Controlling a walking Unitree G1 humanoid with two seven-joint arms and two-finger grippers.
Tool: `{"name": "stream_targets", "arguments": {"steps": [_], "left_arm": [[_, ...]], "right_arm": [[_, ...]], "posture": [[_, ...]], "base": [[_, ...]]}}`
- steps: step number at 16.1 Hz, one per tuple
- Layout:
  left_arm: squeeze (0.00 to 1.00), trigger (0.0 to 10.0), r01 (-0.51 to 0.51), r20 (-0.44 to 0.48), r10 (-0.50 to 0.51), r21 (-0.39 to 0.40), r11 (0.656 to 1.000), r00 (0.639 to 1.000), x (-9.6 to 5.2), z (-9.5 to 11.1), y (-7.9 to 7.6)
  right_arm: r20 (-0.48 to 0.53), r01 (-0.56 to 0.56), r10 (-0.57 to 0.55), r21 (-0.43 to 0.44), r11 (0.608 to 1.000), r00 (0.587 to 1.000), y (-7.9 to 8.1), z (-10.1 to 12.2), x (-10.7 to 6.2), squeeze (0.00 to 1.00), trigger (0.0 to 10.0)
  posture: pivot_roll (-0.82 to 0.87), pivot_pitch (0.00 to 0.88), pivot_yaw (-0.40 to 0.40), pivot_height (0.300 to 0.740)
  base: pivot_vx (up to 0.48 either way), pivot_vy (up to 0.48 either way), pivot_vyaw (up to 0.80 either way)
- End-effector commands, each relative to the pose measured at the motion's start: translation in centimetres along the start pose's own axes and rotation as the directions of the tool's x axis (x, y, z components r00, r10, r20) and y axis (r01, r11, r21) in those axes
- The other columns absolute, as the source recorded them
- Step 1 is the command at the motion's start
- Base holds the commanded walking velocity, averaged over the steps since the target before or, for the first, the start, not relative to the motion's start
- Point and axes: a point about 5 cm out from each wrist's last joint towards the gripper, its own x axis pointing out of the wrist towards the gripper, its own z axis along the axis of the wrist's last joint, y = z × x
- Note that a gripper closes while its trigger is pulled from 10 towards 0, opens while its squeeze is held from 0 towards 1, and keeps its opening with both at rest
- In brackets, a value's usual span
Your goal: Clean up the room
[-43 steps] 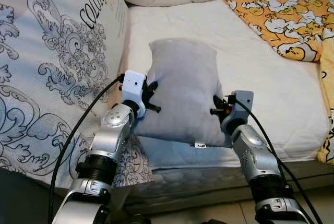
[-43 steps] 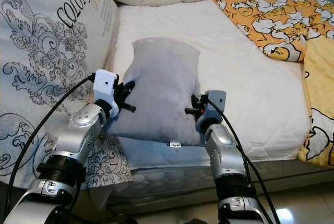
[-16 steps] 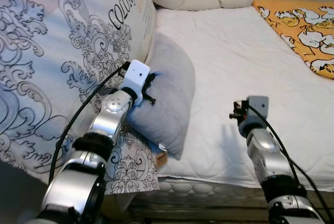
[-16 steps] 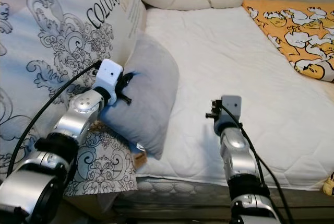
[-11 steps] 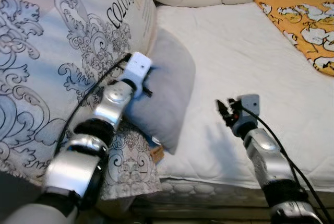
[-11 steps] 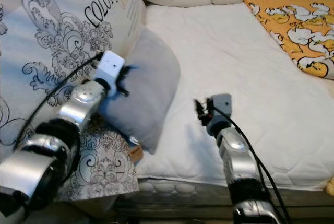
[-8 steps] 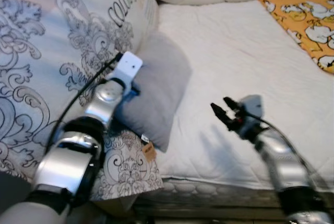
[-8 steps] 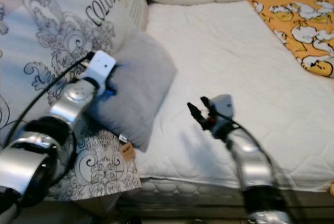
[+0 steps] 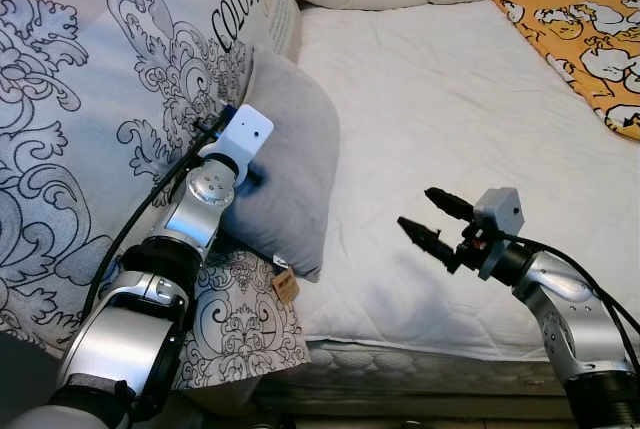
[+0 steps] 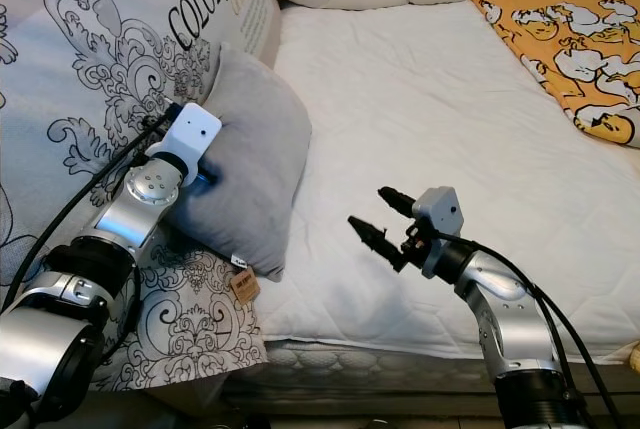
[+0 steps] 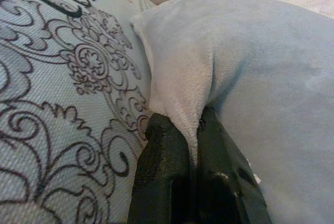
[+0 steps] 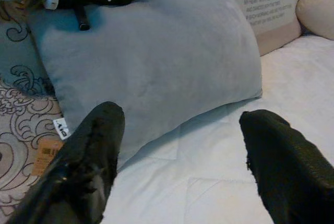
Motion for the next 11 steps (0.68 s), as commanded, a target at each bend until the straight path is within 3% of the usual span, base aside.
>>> {"name": "stream_targets", "arguments": {"steps": [1,2,3,5,7,8,9,10,11], "left_arm": [[0.00,10.0,0.017,0.010,-0.017,-0.017,1.000,1.000,-0.3,0.1,0.3],[0.60,10.0,0.039,0.020,-0.038,-0.057,0.998,0.999,-0.5,0.2,0.2],[1.00,10.0,0.054,0.071,-0.048,-0.092,0.994,0.996,-1.0,0.7,0.1],[1.00,10.0,0.124,0.217,-0.064,-0.275,0.953,0.974,-2.0,1.8,-0.2],[1.00,10.0,0.183,0.342,-0.047,-0.376,0.909,0.938,-3.3,2.4,-0.2],[1.00,10.0,0.255,0.357,-0.082,-0.473,0.843,0.930,-4.8,2.3,-0.8],[1.00,10.0,0.277,0.363,-0.092,-0.502,0.819,0.927,-5.8,2.4,-1.3],[1.00,10.0,0.277,0.368,-0.088,-0.500,0.820,0.926,-6.0,2.5,-1.4],[1.00,10.0,0.269,0.364,-0.089,-0.482,0.834,0.927,-6.7,2.4,-1.9]], "right_arm": [[0.017,-0.001,0.000,0.008,1.000,1.000,0.1,0.1,-0.1,1.00,10.0],[0.031,0.006,-0.007,0.020,1.000,1.000,0.2,0.2,-0.2,1.00,10.0],[0.046,0.009,-0.010,0.030,1.000,0.999,0.4,0.3,-0.3,1.00,10.0],[0.069,0.022,-0.026,0.046,0.999,0.997,0.9,0.2,-0.7,1.00,10.0],[0.049,0.033,-0.034,0.021,0.999,0.998,1.3,0.0,-0.9,1.00,10.0],[0.040,0.150,-0.149,-0.025,0.988,0.988,0.8,-0.3,-1.1,1.00,10.0],[0.022,0.260,-0.259,-0.051,0.964,0.966,-0.1,-0.6,-1.2,1.00,10.0],[0.012,0.295,-0.295,-0.058,0.954,0.955,-0.4,-0.7,-1.2,1.00,10.0],[0.028,0.400,-0.399,-0.047,0.915,0.917,-1.2,-0.5,-1.1,1.00,10.0]], "posture": [[-0.08,0.000,0.077,0.740],[-0.08,0.000,0.079,0.740],[-0.09,0.000,0.085,0.740],[-0.10,0.000,0.084,0.740],[-0.10,0.000,0.081,0.740],[-0.10,0.000,0.071,0.740],[-0.09,0.000,0.056,0.740],[-0.08,0.000,0.049,0.740],[-0.05,0.000,0.020,0.740]], "base": [[0.000,0.000,0.00],[0.000,0.000,0.00],[0.000,0.000,0.00],[0.000,0.000,0.00],[0.000,0.000,0.00],[0.000,0.000,0.00],[0.000,0.000,0.00],[0.000,0.000,0.00],[0.000,0.000,0.00]]}}
